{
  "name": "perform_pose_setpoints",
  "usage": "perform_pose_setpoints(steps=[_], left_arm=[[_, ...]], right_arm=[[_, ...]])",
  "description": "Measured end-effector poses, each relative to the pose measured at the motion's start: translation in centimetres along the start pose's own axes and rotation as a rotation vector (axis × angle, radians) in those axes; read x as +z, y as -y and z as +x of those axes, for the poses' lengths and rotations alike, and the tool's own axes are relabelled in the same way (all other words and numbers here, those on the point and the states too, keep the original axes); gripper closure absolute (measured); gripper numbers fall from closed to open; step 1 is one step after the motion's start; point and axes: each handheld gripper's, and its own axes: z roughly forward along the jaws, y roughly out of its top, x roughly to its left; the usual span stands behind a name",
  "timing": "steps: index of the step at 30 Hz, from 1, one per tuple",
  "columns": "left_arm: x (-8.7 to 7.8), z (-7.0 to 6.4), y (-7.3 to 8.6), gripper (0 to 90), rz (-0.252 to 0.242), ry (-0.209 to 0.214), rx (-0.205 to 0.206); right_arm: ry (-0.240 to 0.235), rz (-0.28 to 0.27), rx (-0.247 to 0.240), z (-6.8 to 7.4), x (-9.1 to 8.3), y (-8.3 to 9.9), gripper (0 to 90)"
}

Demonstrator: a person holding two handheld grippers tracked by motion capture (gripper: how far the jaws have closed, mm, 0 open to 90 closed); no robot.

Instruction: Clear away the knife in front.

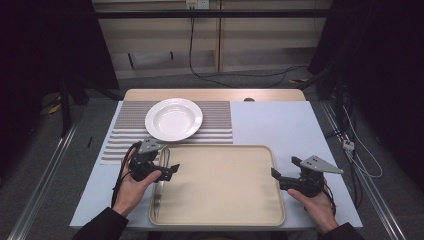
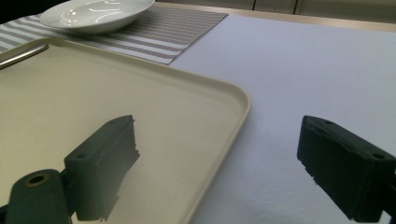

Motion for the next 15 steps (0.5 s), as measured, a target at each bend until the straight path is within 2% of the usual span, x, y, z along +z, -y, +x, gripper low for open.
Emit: perform_pose_setpoints(steps=[3, 4, 6, 8, 12, 15], left_arm=[[-0.6, 0.0, 0.4, 5.6, -0.034, -0.005, -0.022], [-0.7, 0.0, 0.6, 5.6, -0.039, -0.016, -0.017], [-0.9, -0.1, 0.9, 5.6, -0.03, -0.029, -0.022], [-1.2, 0.0, 1.3, 5.7, -0.03, -0.017, -0.036], [-1.7, 0.2, 1.9, 5.7, -0.039, -0.038, -0.054], [-2.1, 0.5, 2.5, 5.7, -0.026, -0.06, -0.059]], right_arm=[[0.0, 0.0, 0.003, 0.0, 0.0, 0.0, 11.9], [0.001, 0.0, 0.003, 0.0, 0.0, 0.0, 11.9], [0.0, 0.0, 0.002, 0.0, 0.0, 0.0, 11.9], [-0.001, -0.003, 0.0, 0.0, 0.0, 0.0, 11.9], [0.0, -0.001, 0.001, 0.0, 0.0, 0.0, 11.9], [0.0, 0.0, 0.002, 0.0, 0.0, 0.0, 11.9]])
